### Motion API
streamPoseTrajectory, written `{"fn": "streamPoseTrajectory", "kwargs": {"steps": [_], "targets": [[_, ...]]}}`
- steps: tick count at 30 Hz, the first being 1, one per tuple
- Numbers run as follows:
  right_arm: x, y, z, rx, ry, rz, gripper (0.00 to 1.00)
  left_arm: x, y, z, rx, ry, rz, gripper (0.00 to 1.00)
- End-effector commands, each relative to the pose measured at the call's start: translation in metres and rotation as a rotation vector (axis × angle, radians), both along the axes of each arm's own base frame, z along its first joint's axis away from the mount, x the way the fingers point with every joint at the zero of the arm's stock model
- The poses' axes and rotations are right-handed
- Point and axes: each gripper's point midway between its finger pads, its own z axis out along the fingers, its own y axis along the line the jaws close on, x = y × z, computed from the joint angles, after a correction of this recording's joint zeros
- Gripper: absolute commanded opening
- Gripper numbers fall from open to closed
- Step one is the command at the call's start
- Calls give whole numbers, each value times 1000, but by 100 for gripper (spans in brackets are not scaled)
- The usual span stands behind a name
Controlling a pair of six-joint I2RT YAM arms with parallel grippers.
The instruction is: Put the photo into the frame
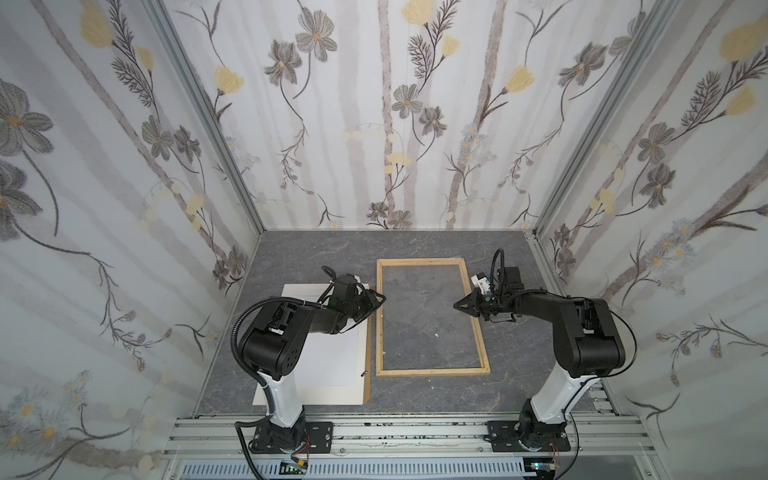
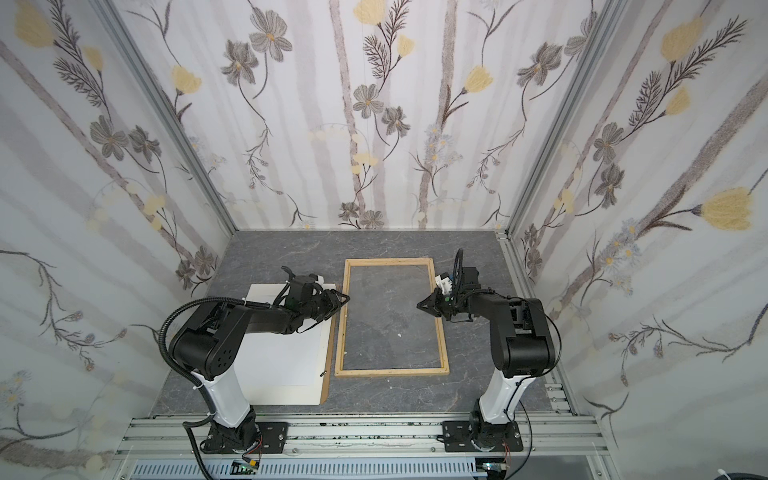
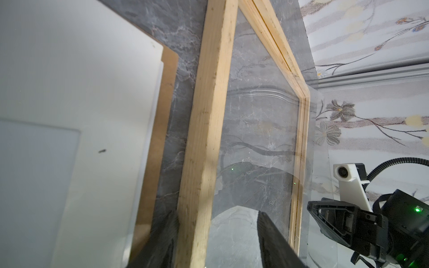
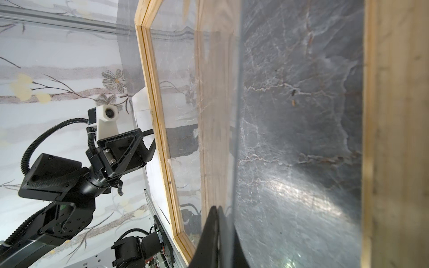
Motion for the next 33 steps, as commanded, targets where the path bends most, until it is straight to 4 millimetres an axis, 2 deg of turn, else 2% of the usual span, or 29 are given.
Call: {"fn": "streamPoseTrajectory", "kwargs": {"steps": [1, 8, 10, 16, 24, 26, 28, 33], "targets": [[2, -3, -1, -54, -7, -1, 11, -5, -11, 8, -48, -3, -51, 53], [5, -6, -4, -146, -5, -8, 19, -3, -7, 11, -39, -13, -43, 53], [5, -8, -4, -170, -3, -12, 27, -3, -6, 11, -39, -13, -41, 53], [6, -13, -2, -247, -8, -24, 43, -1, -4, 13, -42, -16, -36, 53], [9, -20, 2, -368, -14, -35, 55, -1, -1, 16, -45, -23, -30, 53], [10, -23, 3, -405, -16, -41, 64, -2, 0, 16, -45, -22, -29, 53], [10, -24, 5, -439, -19, -44, 81, -1, 1, 17, -47, -26, -27, 53], [11, -29, 8, -504, -23, -54, 87, -2, 4, 17, -47, -27, -22, 53]]}}
